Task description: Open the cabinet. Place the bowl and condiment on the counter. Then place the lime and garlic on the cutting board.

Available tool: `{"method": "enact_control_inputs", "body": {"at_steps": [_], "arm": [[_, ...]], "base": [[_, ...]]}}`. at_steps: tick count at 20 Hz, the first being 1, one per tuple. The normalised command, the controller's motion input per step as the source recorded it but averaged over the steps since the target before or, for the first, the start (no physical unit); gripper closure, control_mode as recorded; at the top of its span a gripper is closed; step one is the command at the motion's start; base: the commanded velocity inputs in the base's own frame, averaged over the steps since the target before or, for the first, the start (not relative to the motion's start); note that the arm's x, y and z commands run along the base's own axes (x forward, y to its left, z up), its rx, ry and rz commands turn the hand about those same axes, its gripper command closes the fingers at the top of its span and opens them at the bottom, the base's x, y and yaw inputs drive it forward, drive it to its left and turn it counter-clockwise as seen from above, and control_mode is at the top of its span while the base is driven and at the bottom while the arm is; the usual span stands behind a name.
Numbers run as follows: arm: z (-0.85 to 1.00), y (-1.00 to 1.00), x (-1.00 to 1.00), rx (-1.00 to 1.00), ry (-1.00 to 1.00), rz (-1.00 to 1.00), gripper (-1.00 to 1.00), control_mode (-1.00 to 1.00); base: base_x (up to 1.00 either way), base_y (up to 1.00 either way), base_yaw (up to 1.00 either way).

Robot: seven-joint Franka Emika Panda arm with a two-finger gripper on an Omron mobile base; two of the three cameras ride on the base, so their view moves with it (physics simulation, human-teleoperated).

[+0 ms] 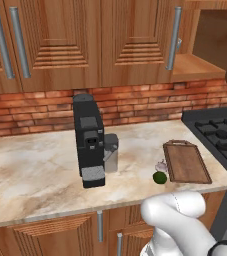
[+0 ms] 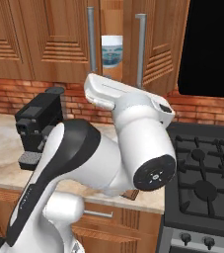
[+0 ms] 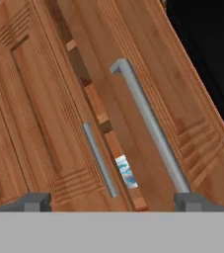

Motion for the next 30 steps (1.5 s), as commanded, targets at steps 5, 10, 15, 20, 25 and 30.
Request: {"method": "enact_control_inputs", "body": {"at_steps": [5,10,15,20,25,30], "arm": [[0.0,0.1,-0.39,-0.02,-0.06,-0.12,-1.0,-1.0],[0.03,0.09,-0.34,-0.03,-0.07,-0.13,-1.0,-1.0],[0.04,0.38,-0.31,-0.06,-0.08,-0.04,-1.0,-1.0],[-0.07,0.6,-0.09,-0.06,-0.03,0.0,-1.0,-1.0],[-0.16,0.59,0.08,-0.02,0.05,-0.01,-1.0,-1.0],[0.0,0.5,0.08,-0.09,-0.01,-0.04,-1.0,-1.0]], "base": [[0.0,0.0,0.0],[0.0,0.0,0.0],[0.0,0.0,0.0],[0.0,0.0,0.0],[0.0,0.0,0.0],[0.0,0.0,0.0]]}}
